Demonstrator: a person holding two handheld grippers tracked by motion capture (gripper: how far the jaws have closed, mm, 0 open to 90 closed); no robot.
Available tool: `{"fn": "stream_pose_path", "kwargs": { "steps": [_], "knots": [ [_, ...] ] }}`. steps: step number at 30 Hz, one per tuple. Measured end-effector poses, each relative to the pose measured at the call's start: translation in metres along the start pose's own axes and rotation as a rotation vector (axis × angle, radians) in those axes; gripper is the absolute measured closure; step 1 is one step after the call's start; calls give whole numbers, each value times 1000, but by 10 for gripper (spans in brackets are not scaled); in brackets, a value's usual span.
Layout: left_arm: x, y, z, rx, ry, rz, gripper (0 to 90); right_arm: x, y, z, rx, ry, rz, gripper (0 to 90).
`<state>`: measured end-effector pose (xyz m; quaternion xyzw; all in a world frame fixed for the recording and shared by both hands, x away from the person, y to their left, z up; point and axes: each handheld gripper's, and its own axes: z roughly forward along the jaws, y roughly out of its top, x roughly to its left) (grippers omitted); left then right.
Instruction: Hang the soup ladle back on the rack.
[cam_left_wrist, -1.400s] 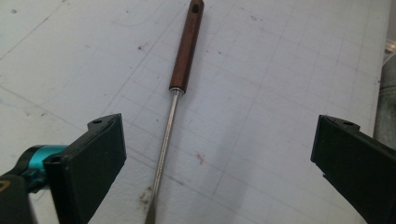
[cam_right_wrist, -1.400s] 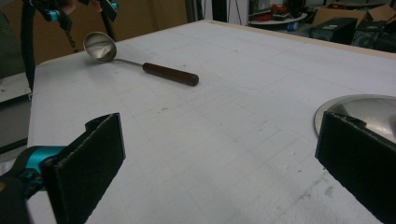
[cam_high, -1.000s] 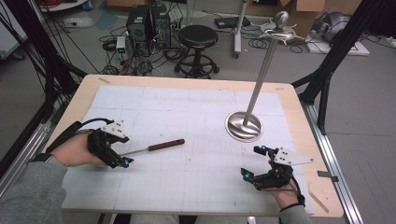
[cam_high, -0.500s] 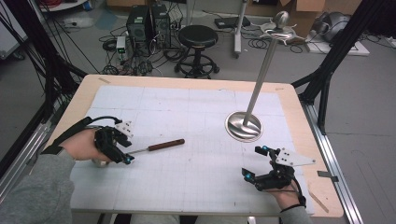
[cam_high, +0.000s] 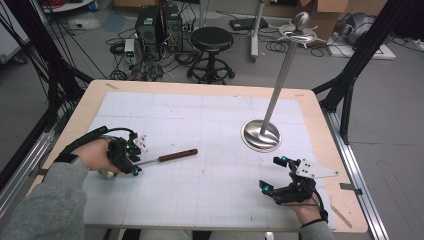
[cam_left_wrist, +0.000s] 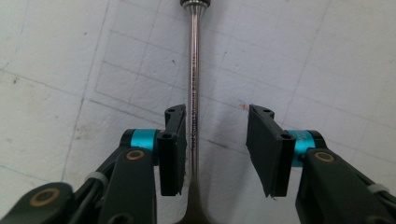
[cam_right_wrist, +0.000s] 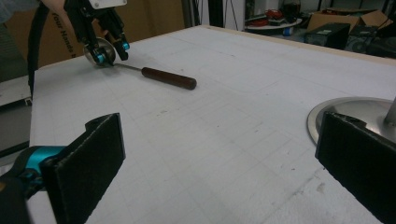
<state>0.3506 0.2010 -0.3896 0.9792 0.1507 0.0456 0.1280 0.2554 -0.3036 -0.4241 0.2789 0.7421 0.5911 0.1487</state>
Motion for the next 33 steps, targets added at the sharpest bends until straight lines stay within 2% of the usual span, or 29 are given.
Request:
{"fn": "stream_pose_path", "kwargs": {
  "steps": [7,12,20,25,28,31,33],
  "knots": [
    [7,-5,1,0,9,-32,598,0,0,0,-2,1,0,5],
    [8,-6,4,12,-1,-37,608,0,0,0,-1,2,4,5],
    [9,-5,12,59,-16,-24,659,0,0,-1,1,1,1,5],
    [10,-4,17,83,-20,-36,747,0,0,0,0,2,0,5],
    [9,-4,16,86,-7,-20,832,0,0,-1,0,-1,-4,5],
    [8,-4,15,87,-7,-13,838,0,0,-1,-1,-1,-5,5],
    [8,-5,15,75,-9,-24,840,0,0,-1,1,2,-1,5]
  ]
}}
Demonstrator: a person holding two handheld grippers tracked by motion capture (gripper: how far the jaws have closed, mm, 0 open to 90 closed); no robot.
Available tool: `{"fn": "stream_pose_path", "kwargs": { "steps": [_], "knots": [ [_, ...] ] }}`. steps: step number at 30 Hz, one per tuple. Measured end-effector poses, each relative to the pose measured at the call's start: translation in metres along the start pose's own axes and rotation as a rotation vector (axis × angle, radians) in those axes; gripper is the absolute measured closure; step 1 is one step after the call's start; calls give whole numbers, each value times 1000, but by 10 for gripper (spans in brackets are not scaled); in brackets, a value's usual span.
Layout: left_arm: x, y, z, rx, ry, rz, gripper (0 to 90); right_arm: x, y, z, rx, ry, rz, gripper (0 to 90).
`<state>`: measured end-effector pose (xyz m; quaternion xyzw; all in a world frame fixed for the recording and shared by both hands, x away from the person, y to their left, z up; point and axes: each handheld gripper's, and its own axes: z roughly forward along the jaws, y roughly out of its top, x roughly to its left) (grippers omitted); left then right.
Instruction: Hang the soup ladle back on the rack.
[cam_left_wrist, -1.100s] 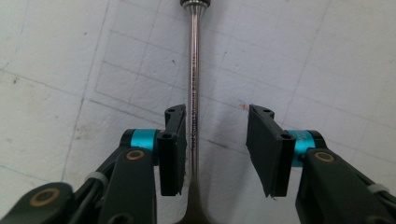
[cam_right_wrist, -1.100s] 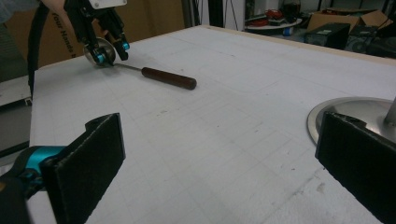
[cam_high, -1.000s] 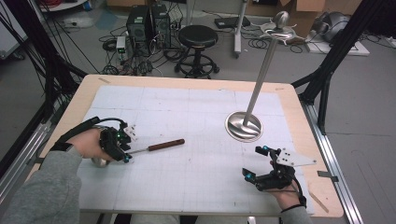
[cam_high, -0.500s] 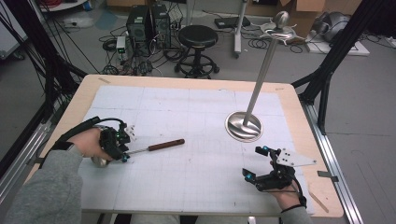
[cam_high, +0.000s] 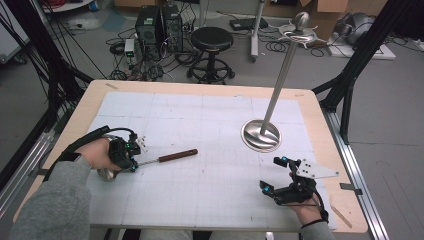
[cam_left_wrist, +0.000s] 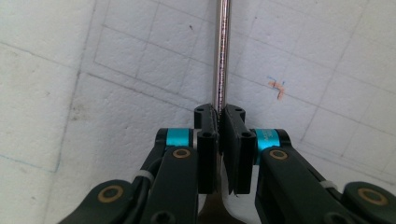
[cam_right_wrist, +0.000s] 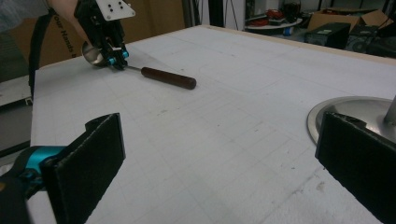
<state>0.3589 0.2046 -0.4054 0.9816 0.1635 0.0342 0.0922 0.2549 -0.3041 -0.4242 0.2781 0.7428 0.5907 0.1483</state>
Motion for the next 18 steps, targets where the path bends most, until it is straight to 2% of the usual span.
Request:
{"fn": "stream_pose_path", "kwargs": {
  "steps": [2,4,8,14,18],
  "knots": [
    [2,-4,0,-45,-16,-35,843,0,0,0,1,0,1,5],
    [3,-9,-1,-80,-24,-42,843,0,0,0,0,1,-1,5],
    [2,-19,-8,-122,-18,-65,843,0,0,1,2,-2,-3,5],
    [1,-32,-23,-248,-2,-118,844,1,0,1,7,0,1,5],
    [-2,-36,-31,-284,4,-119,844,0,0,1,7,-1,-3,5]
  ]
}}
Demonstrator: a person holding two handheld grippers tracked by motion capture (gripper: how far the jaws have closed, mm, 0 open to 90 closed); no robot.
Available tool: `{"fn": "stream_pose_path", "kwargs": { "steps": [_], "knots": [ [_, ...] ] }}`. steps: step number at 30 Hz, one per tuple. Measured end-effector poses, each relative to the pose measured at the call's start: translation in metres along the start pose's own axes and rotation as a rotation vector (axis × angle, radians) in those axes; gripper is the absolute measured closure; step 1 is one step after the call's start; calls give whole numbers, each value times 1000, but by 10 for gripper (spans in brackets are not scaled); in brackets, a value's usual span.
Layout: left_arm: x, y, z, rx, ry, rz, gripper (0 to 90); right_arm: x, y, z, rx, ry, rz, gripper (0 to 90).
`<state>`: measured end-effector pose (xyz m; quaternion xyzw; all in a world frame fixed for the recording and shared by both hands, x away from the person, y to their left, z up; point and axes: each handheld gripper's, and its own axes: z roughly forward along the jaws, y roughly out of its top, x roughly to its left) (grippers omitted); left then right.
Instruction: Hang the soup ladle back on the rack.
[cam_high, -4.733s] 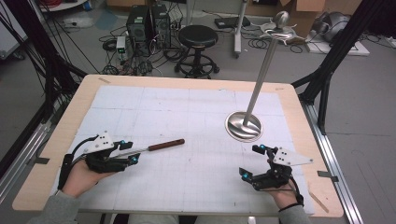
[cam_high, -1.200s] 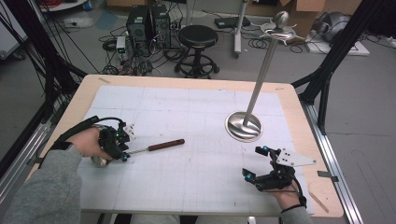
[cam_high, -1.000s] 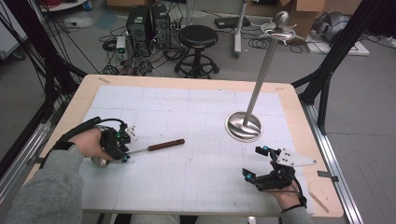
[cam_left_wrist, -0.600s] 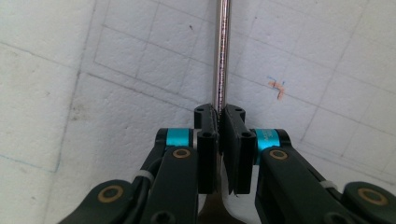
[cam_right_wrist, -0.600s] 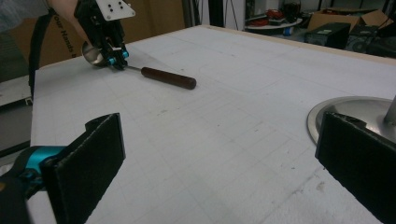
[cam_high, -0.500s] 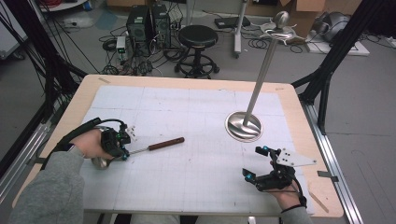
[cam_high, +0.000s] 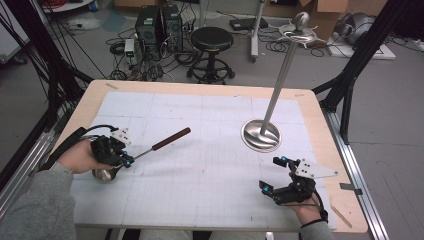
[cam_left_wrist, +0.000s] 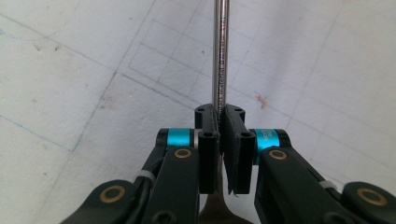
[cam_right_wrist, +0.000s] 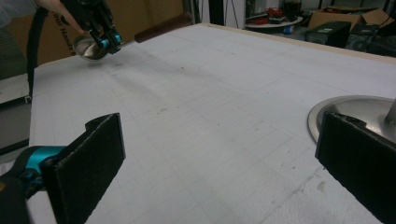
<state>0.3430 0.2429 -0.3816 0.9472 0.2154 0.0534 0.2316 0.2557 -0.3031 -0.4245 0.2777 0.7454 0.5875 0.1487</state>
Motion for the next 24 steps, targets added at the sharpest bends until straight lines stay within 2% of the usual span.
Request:
{"fn": "stream_pose_path", "kwargs": {
  "steps": [1,4,5,8,15,19,24],
  "knots": [
    [-1,0,-1,-11,0,-8,844,0,0,0,0,0,0,5],
    [-3,-1,-6,-31,18,9,844,0,0,0,-2,0,-2,5],
    [-3,0,-7,-42,35,14,844,0,0,0,-1,1,-1,5],
    [-3,0,-11,-96,48,-6,844,0,1,1,-3,0,-4,5],
    [-7,2,-15,-210,37,-31,844,0,1,0,-10,-3,2,5],
    [-13,2,-12,-249,42,16,844,0,1,1,-10,-1,-6,5],
    [-16,3,-8,-315,36,-6,844,0,1,1,-8,3,-5,5]
  ]
}}
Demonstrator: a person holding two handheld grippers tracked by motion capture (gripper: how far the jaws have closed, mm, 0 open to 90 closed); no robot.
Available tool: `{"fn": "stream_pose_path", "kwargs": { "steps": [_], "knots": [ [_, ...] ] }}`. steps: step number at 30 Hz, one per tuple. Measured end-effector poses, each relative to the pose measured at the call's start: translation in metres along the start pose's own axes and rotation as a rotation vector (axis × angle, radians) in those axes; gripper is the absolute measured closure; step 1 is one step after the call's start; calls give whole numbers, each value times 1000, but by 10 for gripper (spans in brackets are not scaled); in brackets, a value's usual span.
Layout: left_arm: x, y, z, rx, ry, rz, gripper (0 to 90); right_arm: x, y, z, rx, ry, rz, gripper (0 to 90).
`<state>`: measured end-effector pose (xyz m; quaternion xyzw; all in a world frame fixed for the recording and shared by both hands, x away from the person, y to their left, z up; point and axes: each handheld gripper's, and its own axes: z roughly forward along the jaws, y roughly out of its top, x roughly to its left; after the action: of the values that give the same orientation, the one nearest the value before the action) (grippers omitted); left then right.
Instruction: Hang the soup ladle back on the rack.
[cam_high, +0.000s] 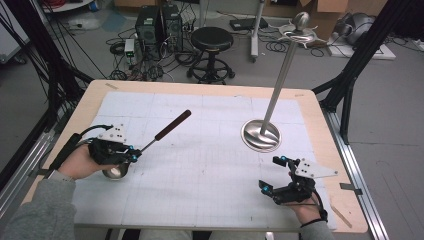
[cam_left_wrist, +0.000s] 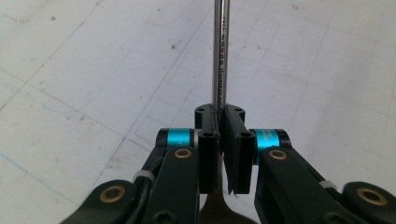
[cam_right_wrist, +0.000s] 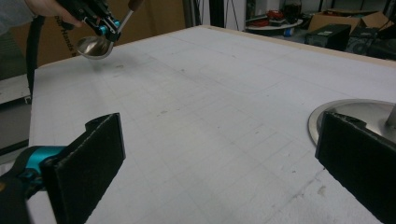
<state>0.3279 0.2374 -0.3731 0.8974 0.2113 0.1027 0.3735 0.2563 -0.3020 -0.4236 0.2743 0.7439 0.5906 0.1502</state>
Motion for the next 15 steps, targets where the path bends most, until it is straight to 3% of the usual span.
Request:
{"fn": "stream_pose_path", "kwargs": {
  "steps": [1,8,15],
  "knots": [
    [-2,0,1,-32,-5,-18,844,0,0,0,1,0,0,5],
    [-10,0,5,-155,-18,-45,844,0,-1,0,0,-1,5,5],
    [-16,2,8,-216,-13,-56,844,0,0,2,-2,6,-2,5]
  ]
}}
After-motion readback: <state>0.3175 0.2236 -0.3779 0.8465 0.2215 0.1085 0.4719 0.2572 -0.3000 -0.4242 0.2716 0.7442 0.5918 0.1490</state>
